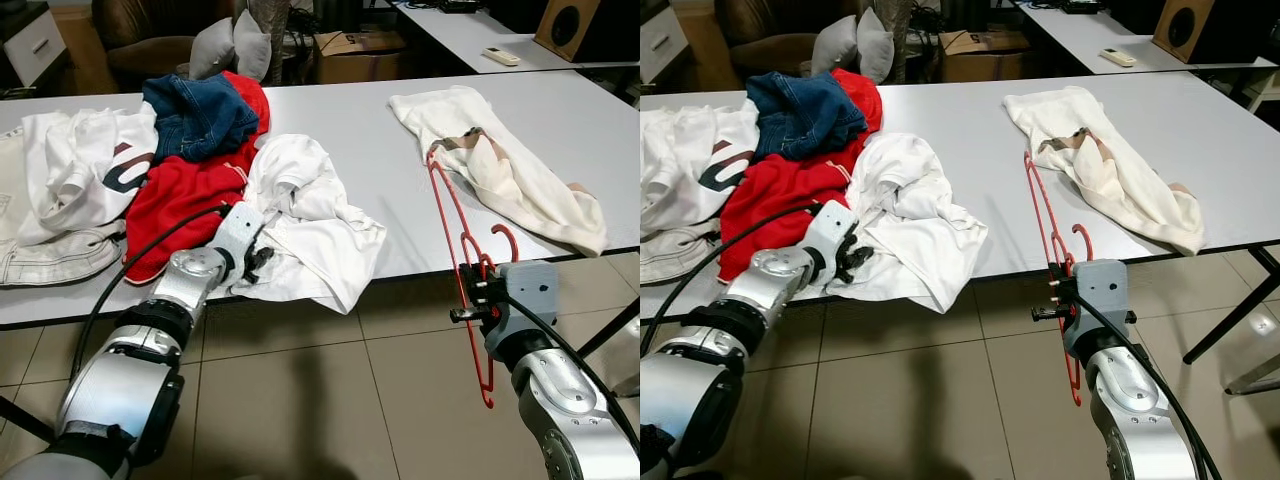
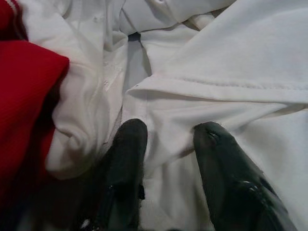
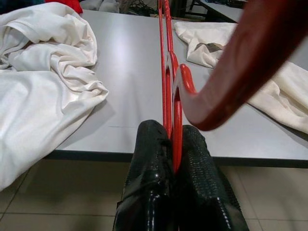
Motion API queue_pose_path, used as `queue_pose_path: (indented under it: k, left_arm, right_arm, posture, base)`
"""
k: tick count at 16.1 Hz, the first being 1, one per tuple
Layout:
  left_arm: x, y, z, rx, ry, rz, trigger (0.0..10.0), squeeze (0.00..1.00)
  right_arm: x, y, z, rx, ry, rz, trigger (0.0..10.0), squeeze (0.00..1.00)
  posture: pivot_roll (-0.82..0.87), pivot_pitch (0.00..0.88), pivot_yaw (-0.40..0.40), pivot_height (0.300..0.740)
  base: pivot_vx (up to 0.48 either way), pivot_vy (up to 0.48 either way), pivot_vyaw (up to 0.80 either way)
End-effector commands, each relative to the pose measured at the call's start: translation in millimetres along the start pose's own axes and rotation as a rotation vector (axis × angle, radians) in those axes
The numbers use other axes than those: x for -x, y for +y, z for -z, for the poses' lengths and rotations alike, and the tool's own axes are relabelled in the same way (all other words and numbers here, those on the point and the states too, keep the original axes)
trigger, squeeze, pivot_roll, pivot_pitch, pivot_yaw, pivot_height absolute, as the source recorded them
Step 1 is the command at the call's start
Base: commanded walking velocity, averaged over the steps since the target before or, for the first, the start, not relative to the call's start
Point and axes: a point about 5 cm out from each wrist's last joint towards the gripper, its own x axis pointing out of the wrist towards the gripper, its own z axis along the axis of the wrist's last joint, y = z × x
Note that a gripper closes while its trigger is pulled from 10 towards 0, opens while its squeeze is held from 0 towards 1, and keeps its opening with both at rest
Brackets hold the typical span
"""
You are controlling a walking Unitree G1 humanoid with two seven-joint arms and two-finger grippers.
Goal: Hang hanger
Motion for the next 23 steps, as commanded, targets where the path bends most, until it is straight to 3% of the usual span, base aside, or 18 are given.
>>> queue_pose_path:
  k: [1,10,14,16,19,22,23]
  left_arm:
    - [-1.0,0.2,-1.8,-0.002,0.009,-0.004,0.0,0.0]
    - [-3.7,-2.6,-14.7,-0.012,-0.048,-0.007,0.0,0.0]
    - [0.5,3.8,-48.2,-0.198,-0.175,-0.042,0.0,0.0]
    - [12.1,5.1,-93.1,-0.359,-0.372,-0.062,0.0,0.0]
    - [20.0,2.1,-118.0,-0.383,-0.47,-0.06,0.0,0.0]
    - [21.3,-3.1,-115.9,-0.427,-0.45,-0.023,1.9,0.0]
    - [21.4,-3.4,-114.2,-0.436,-0.442,-0.02,1.9,0.0]
  right_arm:
    - [1.4,-1.6,-3.6,0.001,-0.016,0.012,10.0,0.0]
    - [4.2,-5.3,-4.3,0.009,-0.017,-0.028,10.0,0.0]
    - [22.0,-3.0,-13.5,-0.079,-0.037,-0.25,10.0,0.0]
    - [44.7,6.6,-17.2,-0.081,-0.009,-0.489,10.0,0.0]
    - [61.0,12.8,-7.0,-0.094,0.1,-0.626,10.0,0.0]
    - [63.0,17.2,-3.5,-0.135,0.149,-0.654,10.0,0.0]
    - [62.2,18.0,-4.1,-0.141,0.147,-0.654,10.0,0.0]
  posture:
    - [-0.09,0.004,0.024,0.74]
    - [-0.09,0.01,0.033,0.74]
    - [-0.09,0.014,0.044,0.74]
    - [-0.09,0.016,0.046,0.74]
    - [-0.1,0.015,0.05,0.74]
    - [-0.09,0.012,0.053,0.74]
    - [-0.09,0.012,0.052,0.74]
  base:
    - [0.0,0.0,0.0]
    - [0.0,0.0,0.0]
    - [0.0,0.0,0.0]
    - [0.0,0.0,0.0]
    - [0.0,0.0,0.0]
    - [0.0,0.0,0.0]
    - [0.0,0.0,0.0]
